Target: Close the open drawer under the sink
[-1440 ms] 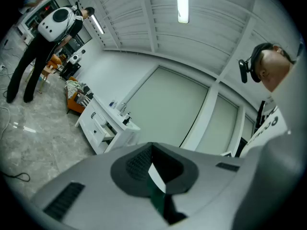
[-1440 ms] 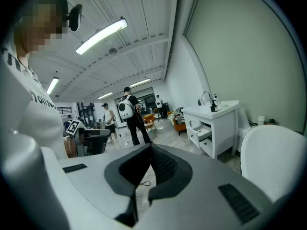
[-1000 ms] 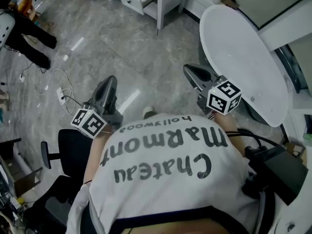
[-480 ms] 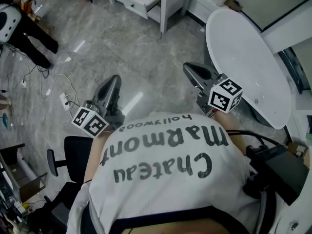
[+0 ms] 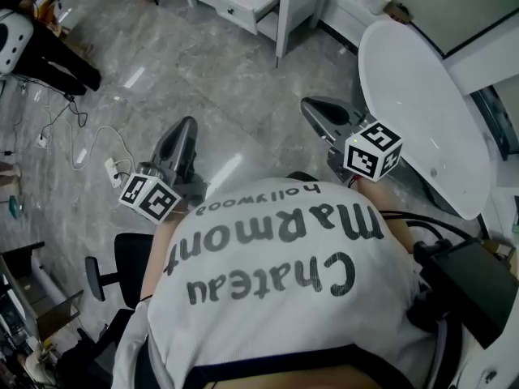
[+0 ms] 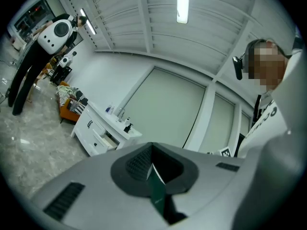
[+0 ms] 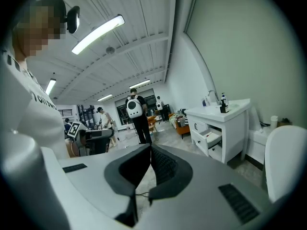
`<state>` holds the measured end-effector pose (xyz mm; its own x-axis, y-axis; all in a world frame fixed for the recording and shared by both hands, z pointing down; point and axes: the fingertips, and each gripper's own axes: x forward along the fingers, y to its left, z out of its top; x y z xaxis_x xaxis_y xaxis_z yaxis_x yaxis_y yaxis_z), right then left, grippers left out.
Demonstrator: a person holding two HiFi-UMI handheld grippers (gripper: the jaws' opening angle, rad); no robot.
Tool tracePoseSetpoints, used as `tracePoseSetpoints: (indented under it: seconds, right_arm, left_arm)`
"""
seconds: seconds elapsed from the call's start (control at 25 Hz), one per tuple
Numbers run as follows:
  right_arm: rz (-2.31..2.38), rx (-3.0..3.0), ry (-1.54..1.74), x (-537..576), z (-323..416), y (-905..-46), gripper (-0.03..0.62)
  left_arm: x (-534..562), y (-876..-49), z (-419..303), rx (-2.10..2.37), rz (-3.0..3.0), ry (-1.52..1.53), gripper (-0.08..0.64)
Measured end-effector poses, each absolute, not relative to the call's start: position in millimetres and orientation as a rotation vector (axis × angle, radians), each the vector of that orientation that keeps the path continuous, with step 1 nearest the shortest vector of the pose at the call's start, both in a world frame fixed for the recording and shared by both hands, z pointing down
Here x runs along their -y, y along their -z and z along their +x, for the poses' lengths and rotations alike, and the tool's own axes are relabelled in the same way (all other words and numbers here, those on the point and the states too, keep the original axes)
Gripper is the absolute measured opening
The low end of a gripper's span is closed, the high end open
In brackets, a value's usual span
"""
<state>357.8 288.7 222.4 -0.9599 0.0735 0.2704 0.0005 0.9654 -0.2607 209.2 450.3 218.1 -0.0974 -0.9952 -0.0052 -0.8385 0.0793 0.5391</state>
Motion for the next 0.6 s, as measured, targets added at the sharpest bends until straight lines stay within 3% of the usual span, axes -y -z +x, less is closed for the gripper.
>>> tracePoseSetpoints:
  seconds: [0.16,0.6]
  right_arm:
    - [-0.072,2.792,-0.421,-279.7,328.7,-243.9,0.012]
    - [-0.169,2.771,-0.576,-286.4,325.8,-263.6,0.012]
  left_arm:
    - [-427.5,-234.1,184.0,1.993,1.787,0.583,0.009]
    - [-414.5,-236.4,220.0,1.981,1.873,0.499,0.008]
